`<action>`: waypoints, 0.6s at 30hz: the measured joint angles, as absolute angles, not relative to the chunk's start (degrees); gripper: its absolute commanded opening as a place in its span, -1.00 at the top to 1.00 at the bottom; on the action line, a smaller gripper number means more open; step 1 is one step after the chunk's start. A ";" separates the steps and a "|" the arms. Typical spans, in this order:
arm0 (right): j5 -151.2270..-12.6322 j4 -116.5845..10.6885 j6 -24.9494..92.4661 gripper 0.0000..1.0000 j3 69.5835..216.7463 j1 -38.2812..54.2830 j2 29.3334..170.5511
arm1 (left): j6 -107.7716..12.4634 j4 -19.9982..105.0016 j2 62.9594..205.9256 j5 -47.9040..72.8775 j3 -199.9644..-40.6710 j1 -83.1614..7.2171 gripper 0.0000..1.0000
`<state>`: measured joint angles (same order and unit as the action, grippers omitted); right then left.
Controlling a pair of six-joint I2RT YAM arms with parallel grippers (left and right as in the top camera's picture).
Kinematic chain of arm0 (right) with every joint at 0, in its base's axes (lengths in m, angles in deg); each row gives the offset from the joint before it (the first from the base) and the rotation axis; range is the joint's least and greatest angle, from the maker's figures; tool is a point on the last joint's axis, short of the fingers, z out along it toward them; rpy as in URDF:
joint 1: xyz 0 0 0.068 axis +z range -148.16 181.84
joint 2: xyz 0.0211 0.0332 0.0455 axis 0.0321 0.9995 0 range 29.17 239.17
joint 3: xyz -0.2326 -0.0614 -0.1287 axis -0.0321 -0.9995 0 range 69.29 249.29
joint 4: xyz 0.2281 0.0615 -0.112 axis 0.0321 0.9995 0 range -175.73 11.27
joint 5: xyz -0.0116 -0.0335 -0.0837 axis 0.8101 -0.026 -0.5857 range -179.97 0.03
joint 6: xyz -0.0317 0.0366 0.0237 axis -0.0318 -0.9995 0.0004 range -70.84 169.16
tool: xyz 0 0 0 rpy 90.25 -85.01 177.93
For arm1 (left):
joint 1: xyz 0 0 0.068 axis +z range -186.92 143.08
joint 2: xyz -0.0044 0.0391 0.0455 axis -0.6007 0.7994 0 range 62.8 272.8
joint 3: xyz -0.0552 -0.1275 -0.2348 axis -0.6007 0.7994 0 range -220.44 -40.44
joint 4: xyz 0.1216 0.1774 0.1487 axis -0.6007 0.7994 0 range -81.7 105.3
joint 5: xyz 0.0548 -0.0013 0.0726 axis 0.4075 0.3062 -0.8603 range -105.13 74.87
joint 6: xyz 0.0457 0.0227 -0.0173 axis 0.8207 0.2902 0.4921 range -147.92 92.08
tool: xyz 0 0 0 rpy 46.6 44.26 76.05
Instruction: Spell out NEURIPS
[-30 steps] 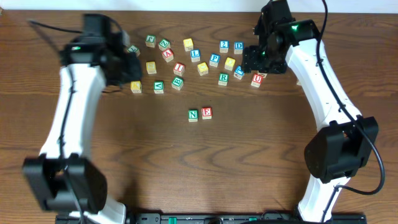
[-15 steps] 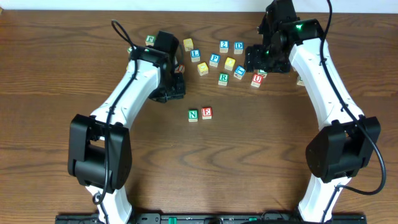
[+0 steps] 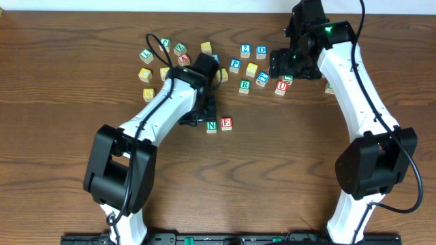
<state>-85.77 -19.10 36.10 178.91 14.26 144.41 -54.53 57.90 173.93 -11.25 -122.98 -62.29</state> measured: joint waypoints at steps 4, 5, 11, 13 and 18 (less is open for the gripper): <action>-85.94 -19.10 36.10 -0.72 178.78 14.26 144.41 | -54.42 53.20 173.93 -12.12 -121.69 -63.40 -0.12; -85.94 -19.10 36.10 -0.72 178.72 14.26 144.41 | -54.40 52.81 173.93 -12.23 -121.21 -63.64 -0.13; -85.94 -19.10 36.18 -0.74 178.65 14.20 144.41 | -51.80 50.10 173.93 -11.97 -118.48 -64.04 -0.12; -85.94 -19.10 36.18 -0.74 178.63 14.18 144.41 | -50.70 49.24 173.93 -11.60 -117.91 -64.04 -0.12; -85.94 -19.10 36.18 -0.74 178.63 14.15 144.41 | -48.60 48.63 173.93 -10.77 -116.86 -64.06 -0.13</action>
